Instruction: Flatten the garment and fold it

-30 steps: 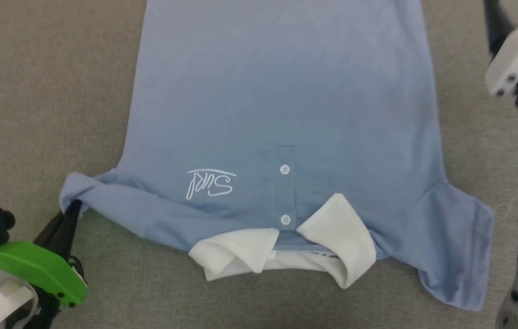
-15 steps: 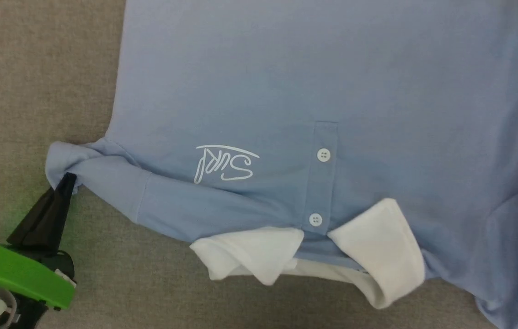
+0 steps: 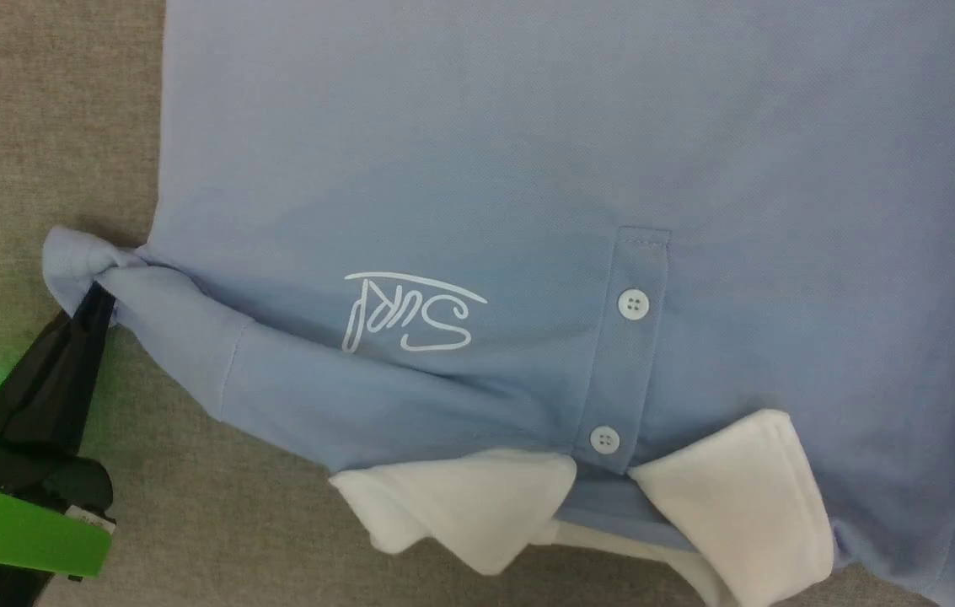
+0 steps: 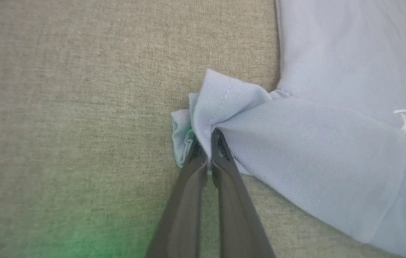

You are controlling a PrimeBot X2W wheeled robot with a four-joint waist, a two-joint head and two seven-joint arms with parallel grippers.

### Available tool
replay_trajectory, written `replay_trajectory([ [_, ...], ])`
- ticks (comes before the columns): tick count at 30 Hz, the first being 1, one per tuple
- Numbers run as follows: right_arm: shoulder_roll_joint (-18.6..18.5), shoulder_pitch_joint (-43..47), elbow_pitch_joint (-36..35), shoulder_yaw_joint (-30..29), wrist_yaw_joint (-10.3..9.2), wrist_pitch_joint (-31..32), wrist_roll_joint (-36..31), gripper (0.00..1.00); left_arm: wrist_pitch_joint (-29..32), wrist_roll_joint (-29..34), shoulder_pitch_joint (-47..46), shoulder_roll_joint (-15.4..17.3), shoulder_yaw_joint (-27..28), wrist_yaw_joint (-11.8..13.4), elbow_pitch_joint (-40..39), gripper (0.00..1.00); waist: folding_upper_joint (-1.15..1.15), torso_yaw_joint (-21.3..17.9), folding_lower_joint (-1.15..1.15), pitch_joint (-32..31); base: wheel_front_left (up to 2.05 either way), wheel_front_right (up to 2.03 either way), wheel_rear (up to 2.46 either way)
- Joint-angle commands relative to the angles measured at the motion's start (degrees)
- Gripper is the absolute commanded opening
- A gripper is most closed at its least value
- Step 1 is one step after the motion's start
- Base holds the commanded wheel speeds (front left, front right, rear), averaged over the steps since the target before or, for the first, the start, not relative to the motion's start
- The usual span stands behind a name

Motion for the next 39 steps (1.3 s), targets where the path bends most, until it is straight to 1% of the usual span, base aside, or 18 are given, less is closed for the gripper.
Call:
replay_trajectory([
  [1,0.94,1.35,2.38,1.15,0.43,1.58,0.73,1.00,2.15,0.07,1.35,-0.06,-2.17,0.59,3.70,0.00,0.28,-0.27,0.00,0.26,0.00,0.00,0.00],
  [5,0.99,1.29,3.84,1.99,0.43,5.21,2.11,1.00,2.35,0.14,1.04,-0.11,-2.72,0.43,3.91,0.00,0.28,-0.13,0.00,-0.16,0.00,0.00,0.00],
  [6,1.04,1.30,3.95,1.84,0.43,6.68,2.26,0.45,2.42,0.18,0.95,-0.16,-2.93,0.39,4.01,0.00,0.28,-0.02,0.00,-0.36,0.00,0.00,0.00],
  [8,1.29,1.38,3.60,1.17,0.43,9.00,2.53,0.00,2.54,0.20,0.79,-0.29,-3.35,0.33,4.29,0.00,0.28,0.21,0.00,-0.91,0.00,0.00,0.00],
  [10,1.37,1.50,2.73,0.62,0.43,10.79,2.60,0.00,2.67,0.22,0.67,-0.44,-3.74,0.33,4.68,0.00,0.28,0.36,0.00,-1.64,0.00,0.00,0.00],
  [13,1.00,1.57,1.09,-0.11,0.43,11.31,2.47,0.00,2.73,0.23,0.37,-0.87,-4.40,0.29,5.21,0.00,0.28,0.52,0.00,-3.05,0.00,0.00,0.00],
  [20,-1.72,1.60,-1.54,-1.23,0.43,7.13,2.91,0.00,3.20,0.63,-0.34,-1.50,-5.91,0.50,6.01,0.00,0.28,0.03,0.00,-8.42,0.00,0.00,0.00],
  [25,-3.99,3.51,-1.94,-2.56,0.43,4.73,5.49,0.00,4.47,1.04,-1.05,-2.00,-7.72,0.97,7.16,0.00,0.28,-1.18,0.00,-14.69,0.00,0.00,0.00],
  [27,-5.94,5.33,-1.92,-2.86,0.43,4.85,7.31,0.00,5.27,1.33,-1.47,-2.26,-8.76,1.29,8.03,0.00,0.28,-1.88,0.00,-17.60,0.00,0.00,0.00],
  [31,-10.45,11.85,-3.07,-2.36,0.43,7.22,12.34,0.00,6.72,1.92,-2.39,-3.22,-11.04,1.89,9.65,0.00,0.28,-3.78,0.00,-23.24,0.00,0.00,0.00],
  [34,-13.04,19.25,-5.85,-2.71,0.43,9.83,16.65,0.00,7.73,2.32,-2.79,-3.98,-12.52,2.62,10.36,0.00,0.28,-5.49,0.00,-26.61,0.00,0.00,0.00],
  [38,-13.60,30.78,-11.08,-3.42,0.43,11.60,21.00,0.00,8.60,2.64,-2.44,-4.75,-13.61,3.98,11.07,0.00,0.28,-7.70,0.00,-29.97,0.00,0.00,0.00],
  [39,-12.93,34.28,-12.60,-3.93,0.43,11.60,22.39,0.00,8.72,2.65,-2.24,-4.93,-13.76,4.34,11.20,0.00,0.28,-8.26,0.00,-30.74,0.00,0.00,0.00],
])
